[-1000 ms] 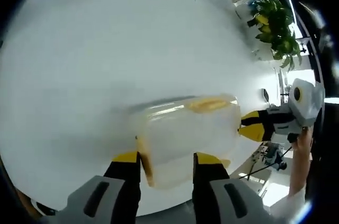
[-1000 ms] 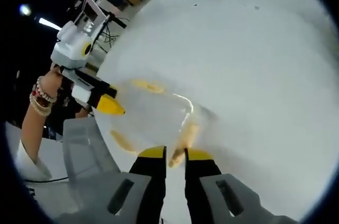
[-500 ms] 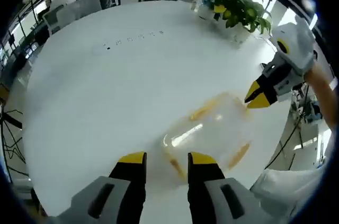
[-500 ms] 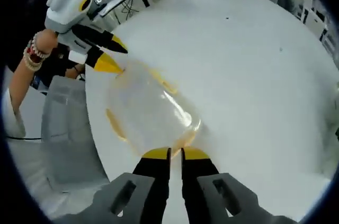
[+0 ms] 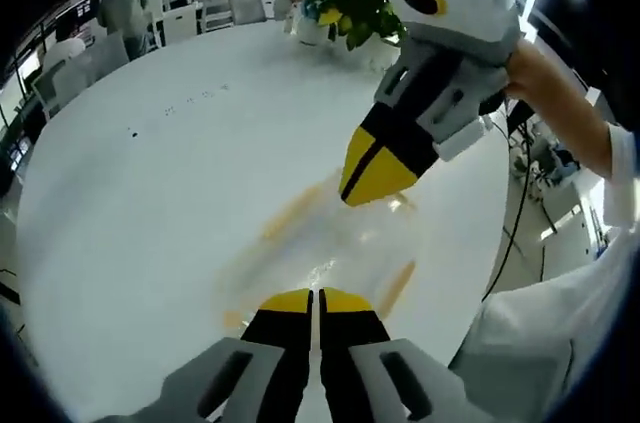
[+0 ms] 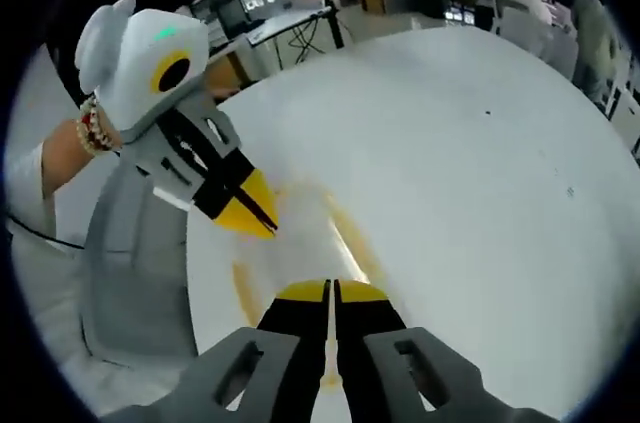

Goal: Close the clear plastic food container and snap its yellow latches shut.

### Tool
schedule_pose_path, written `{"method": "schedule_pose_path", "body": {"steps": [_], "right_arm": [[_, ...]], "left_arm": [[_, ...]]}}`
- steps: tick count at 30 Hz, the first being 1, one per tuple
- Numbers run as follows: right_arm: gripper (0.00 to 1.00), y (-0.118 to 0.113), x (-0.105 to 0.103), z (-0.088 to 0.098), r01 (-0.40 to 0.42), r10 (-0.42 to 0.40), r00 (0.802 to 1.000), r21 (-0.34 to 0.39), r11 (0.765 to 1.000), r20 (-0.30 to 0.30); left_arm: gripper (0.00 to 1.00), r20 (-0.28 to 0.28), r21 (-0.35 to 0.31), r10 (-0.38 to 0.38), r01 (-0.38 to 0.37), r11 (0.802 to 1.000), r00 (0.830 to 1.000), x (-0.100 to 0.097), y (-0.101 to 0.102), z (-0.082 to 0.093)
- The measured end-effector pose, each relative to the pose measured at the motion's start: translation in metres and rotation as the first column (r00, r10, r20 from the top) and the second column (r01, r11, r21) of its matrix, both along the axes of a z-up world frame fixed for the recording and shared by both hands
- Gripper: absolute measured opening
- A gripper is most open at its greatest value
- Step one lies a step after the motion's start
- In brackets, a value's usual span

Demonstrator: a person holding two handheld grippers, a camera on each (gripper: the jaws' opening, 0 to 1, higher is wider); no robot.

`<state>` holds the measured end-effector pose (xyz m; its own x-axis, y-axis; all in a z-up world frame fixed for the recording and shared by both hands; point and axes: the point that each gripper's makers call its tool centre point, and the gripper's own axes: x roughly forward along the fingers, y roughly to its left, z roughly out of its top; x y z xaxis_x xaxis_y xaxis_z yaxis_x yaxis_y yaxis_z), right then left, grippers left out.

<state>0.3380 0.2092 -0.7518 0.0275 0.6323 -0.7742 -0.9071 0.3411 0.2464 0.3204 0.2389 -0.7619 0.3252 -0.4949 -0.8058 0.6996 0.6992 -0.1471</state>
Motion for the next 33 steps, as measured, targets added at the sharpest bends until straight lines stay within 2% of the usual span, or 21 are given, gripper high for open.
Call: {"method": "schedule_pose_path", "body": {"steps": [3,4,6,10,14,16,18,19,21,23,25,29,31,33], "right_arm": [[0.0,0.007,-0.002,-0.001,-0.024,0.024,0.999,0.016,1.0,-0.026],[0.0,0.008,0.0,-0.002,-0.023,0.023,0.999,0.017,1.0,-0.024],[0.0,0.011,0.004,-0.002,-0.032,0.032,0.999,0.021,0.999,-0.014],[0.03,0.02,0.013,0.001,-0.093,0.091,0.995,0.059,0.994,0.037],[0.08,0.024,0.016,-0.002,-0.124,0.122,0.992,0.048,0.991,0.04],[0.1,0.024,0.017,-0.003,-0.143,0.141,0.989,0.041,0.989,0.048],[0.15,0.025,0.014,-0.004,-0.201,0.199,0.979,0.042,0.979,0.044],[0.19,0.025,0.013,-0.005,-0.204,0.202,0.978,0.041,0.978,0.041],[0.27,0.024,0.011,-0.008,-0.238,0.237,0.971,0.022,0.971,0.039],[0.31,0.022,0.011,-0.01,-0.273,0.273,0.961,-0.007,0.962,0.047],[0.32,0.02,0.012,-0.013,-0.294,0.295,0.954,-0.033,0.955,0.049],[0.3,0.021,0.014,-0.016,-0.31,0.312,0.949,-0.039,0.95,0.038],[0.3,0.019,0.009,-0.019,-0.369,0.371,0.928,-0.054,0.928,0.03],[0.31,0.018,0.005,-0.022,-0.39,0.392,0.92,-0.076,0.918,0.01]], "left_arm": [[0.0,0.008,-0.026,-0.013,0.014,1.0,1.0,-0.002,-0.012,0.0],[0.0,0.034,-0.03,-0.043,0.044,0.999,0.999,-0.002,-0.016,0.001],[0.0,0.039,-0.026,-0.051,0.052,0.998,0.998,-0.004,-0.02,-0.001],[0.0,0.03,-0.017,-0.036,0.037,0.999,0.999,-0.006,-0.02,-0.007],[0.03,0.051,-0.012,-0.033,0.034,0.999,0.998,-0.006,-0.019,-0.004],[0.07,0.082,0.01,-0.038,0.037,0.999,0.996,-0.005,-0.017,-0.004],[0.09,0.091,0.018,-0.051,0.05,0.999,0.995,-0.008,-0.018,-0.004],[0.1,0.095,0.025,-0.057,0.055,0.998,0.994,-0.009,-0.018,-0.004],[0.12,0.111,0.04,-0.076,0.072,0.997,0.991,-0.011,-0.018,-0.004],[0.13,0.121,0.043,-0.082,0.078,0.996,0.989,-0.012,-0.019,-0.003],[0.15,0.12,0.031,-0.072,0.068,0.997,0.99,-0.012,-0.019,-0.003],[0.17,0.128,0.014,-0.068,0.067,0.998,0.989,-0.015,-0.019,-0.002],[0.18,0.125,0.003,-0.057,0.058,0.998,0.991,-0.016,-0.017,-0.002],[0.18,0.127,0.0,-0.056,0.056,0.998,0.99,-0.016,-0.016,-0.002]]}}
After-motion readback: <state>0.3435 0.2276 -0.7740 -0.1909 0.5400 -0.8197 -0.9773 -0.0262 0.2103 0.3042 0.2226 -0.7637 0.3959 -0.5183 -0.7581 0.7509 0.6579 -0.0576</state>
